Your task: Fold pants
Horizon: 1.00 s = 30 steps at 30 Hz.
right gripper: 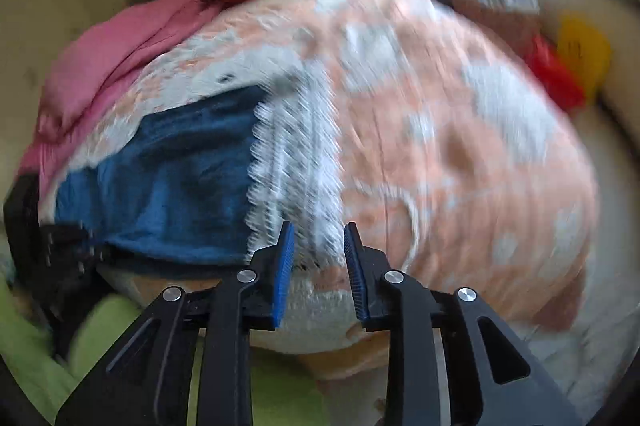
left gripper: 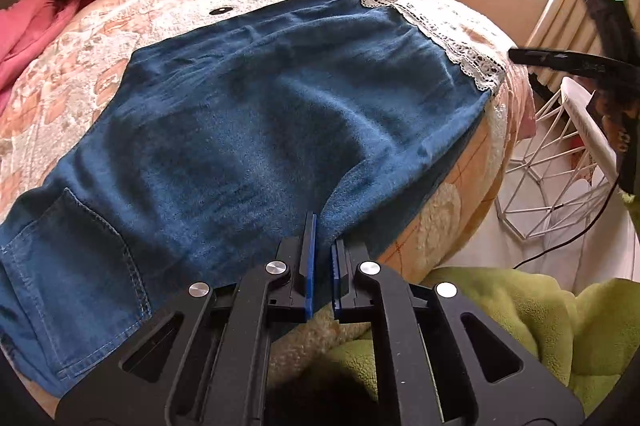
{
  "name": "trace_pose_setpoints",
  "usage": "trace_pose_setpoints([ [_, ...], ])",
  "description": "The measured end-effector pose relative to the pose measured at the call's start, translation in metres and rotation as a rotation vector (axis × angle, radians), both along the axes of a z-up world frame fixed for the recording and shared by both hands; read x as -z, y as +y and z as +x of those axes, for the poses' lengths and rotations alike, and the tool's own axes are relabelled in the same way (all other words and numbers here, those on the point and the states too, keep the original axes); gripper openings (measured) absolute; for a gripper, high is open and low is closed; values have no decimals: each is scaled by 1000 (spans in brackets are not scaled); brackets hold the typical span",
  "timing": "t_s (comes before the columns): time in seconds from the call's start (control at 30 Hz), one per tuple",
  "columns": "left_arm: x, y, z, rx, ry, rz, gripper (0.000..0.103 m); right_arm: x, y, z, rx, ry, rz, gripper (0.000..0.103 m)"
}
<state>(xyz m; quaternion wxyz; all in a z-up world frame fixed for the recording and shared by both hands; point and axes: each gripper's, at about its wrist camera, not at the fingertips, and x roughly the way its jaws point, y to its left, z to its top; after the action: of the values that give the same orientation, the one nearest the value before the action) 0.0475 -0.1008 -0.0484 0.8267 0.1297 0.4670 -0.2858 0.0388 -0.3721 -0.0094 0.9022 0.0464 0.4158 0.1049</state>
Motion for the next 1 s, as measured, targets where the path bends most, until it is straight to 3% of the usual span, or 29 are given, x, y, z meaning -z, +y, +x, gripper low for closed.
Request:
trace_pose_setpoints([
  [0.13, -1, 1, 1, -5, 1, -3, 2, -8, 59, -16, -263, -109, -154, 26],
  [0.33, -2, 1, -2, -9, 0, -9, 2, 24, 153, -20, -596, -120, -319, 34],
  [0.47, -2, 2, -2, -9, 1, -11, 2, 40, 182, -14, -670, -137, -438, 32],
  [0.53, -3, 1, -2, -9, 1, -11, 2, 45, 185, -11, -699, -121, -453, 8],
  [0.57, -2, 1, -2, -8, 4, -11, 3, 47, 185, -9, -704, -100, -458, 5],
  [0.73, -1, 1, -7, -4, 21, -2, 5, 51, 175, -15, -716, -64, -416, 5],
  [0.83, 0, 3, -10, -7, 37, -4, 15, 59, 167, -15, -692, -38, -411, 6],
  [0.9, -4, 9, -13, -23, 33, -11, 30, 55, 158, -14, -675, -16, -342, 15],
  [1.0, -21, 29, -17, -66, 9, -62, 39, 38, 137, -14, -632, -29, -255, 29],
])
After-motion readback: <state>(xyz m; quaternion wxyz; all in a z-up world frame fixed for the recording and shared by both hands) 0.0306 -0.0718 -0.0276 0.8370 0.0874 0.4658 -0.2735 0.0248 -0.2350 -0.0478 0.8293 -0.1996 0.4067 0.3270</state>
